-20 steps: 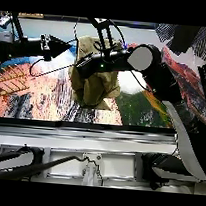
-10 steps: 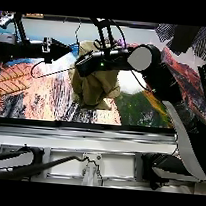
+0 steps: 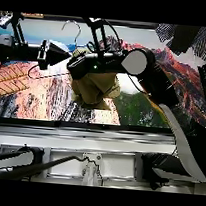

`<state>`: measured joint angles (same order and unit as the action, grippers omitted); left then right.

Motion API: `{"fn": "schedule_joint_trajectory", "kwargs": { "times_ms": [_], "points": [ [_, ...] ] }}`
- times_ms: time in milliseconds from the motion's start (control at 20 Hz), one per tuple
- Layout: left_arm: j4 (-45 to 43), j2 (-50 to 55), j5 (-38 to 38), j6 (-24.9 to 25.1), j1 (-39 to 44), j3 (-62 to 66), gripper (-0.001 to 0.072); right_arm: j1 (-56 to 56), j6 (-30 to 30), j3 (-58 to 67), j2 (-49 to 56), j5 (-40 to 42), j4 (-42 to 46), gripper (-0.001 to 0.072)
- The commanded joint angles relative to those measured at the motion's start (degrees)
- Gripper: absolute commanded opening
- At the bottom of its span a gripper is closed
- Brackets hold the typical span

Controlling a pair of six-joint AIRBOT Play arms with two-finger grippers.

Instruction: Fold the clothes and pants, and hang the long-sleeved shirts on hangers.

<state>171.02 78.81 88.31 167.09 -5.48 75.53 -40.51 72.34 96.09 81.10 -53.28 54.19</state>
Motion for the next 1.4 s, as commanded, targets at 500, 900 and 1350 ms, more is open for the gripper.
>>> {"fn": "schedule_joint_trajectory", "kwargs": {
  "times_ms": [500, 900, 1350],
  "points": [
    [-0.02, -2.69, 9.01, 1.79, -0.33, 0.04, 0.0010, -4.17, 0.04, 0.04, -1.20, -3.17, 0.04, 0.0019],
    [-0.02, -5.20, 9.05, 0.26, -0.26, 0.04, 0.0009, -4.20, 0.15, 0.04, -2.45, -6.32, -1.51, 0.0020],
    [-0.02, -5.20, 9.03, -1.62, -0.28, 0.04, 0.0011, -4.17, 0.11, 0.04, -2.51, -6.64, -1.46, 0.0020]
  ]
}}
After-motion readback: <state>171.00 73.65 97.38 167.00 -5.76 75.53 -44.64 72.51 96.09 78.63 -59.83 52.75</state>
